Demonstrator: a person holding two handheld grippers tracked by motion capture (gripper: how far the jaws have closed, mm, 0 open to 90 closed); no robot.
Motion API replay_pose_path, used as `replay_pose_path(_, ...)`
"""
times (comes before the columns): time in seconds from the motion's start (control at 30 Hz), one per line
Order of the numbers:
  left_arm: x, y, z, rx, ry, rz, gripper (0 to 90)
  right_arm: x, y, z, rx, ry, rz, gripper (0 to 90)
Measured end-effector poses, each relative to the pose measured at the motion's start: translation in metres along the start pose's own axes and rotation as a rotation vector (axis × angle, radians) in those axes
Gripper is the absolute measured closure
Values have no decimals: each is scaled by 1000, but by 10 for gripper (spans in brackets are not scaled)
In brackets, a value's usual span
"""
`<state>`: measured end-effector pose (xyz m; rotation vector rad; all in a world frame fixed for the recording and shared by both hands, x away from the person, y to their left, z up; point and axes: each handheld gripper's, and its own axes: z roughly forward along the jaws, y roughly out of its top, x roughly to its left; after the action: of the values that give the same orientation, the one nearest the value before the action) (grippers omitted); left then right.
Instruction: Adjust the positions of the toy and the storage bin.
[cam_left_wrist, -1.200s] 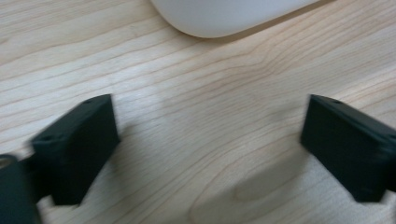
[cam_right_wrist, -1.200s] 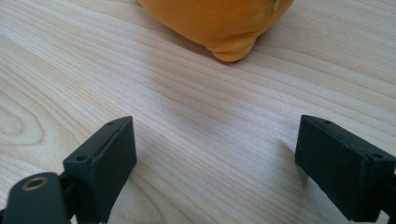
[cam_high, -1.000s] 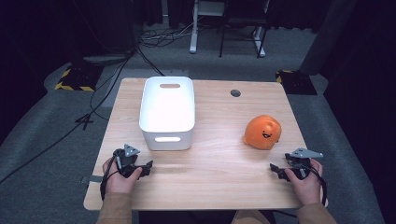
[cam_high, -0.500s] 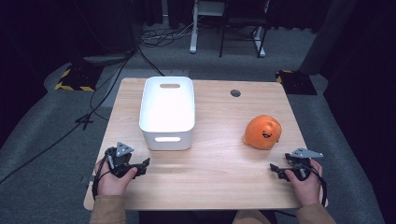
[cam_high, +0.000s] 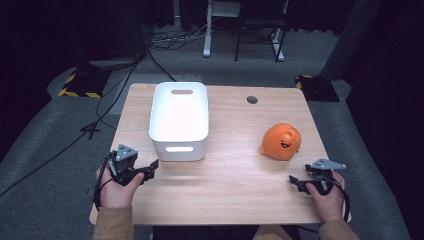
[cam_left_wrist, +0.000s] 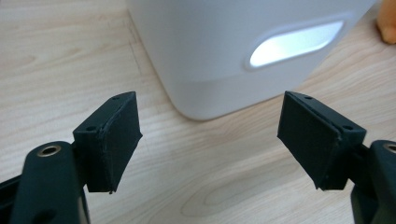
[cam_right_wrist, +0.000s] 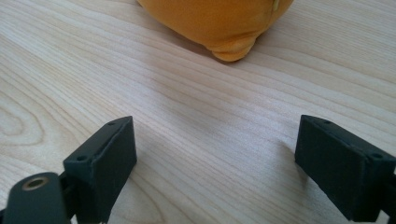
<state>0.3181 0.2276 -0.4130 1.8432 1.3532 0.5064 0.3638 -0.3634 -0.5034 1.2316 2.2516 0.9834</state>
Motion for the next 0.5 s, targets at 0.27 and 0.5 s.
replay_pose_path(0.27,-11,18,-16,-91,-1,19,224,0,0,0,0,0,1,128)
replay_pose_path(0.5,-16,31,-21,-172,-5,15,229,1,0,0,-3,-5,3,128)
